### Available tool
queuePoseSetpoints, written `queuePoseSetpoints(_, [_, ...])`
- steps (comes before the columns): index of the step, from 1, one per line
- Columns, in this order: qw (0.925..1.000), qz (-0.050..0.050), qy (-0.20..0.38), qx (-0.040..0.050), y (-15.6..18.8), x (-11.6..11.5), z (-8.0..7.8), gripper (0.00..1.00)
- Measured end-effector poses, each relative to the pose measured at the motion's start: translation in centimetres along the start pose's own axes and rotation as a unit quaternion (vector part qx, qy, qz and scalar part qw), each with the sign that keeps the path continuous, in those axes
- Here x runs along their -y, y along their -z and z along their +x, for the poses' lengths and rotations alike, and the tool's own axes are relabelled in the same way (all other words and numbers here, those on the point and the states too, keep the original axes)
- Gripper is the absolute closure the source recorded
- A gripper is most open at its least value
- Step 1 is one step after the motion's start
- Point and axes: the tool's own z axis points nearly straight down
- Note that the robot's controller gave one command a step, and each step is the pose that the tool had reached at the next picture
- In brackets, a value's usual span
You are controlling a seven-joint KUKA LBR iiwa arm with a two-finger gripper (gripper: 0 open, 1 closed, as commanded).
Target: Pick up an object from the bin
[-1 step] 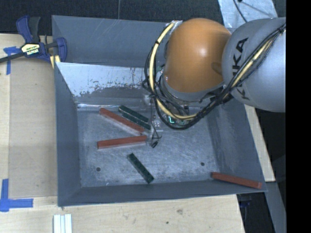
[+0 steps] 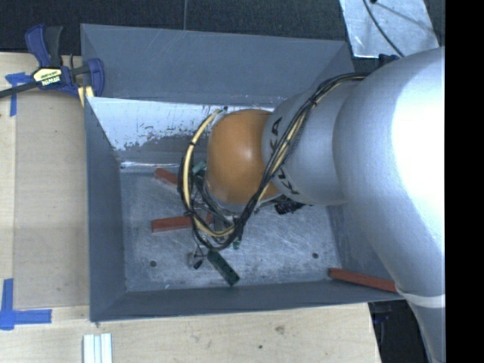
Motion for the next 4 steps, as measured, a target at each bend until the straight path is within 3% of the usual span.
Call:
queuePoseSetpoints(1, [1.0, 0.001, -0.003, 0.0023, 3.6, 3.9, 0.8, 0.0])
queuePoseSetpoints(2, [0.998, -0.001, -0.062, 0.0049, 3.5, 0.6, -2.4, 0.0])
queuePoseSetpoints(3, [0.9947, -0.001, -0.103, 0.0052, 0.5, 0.3, -2.0, 0.0])
queuePoseSetpoints(4, [0.9947, -0.002, -0.103, 0.0056, 0.6, 0.3, -2.1, 0.0])
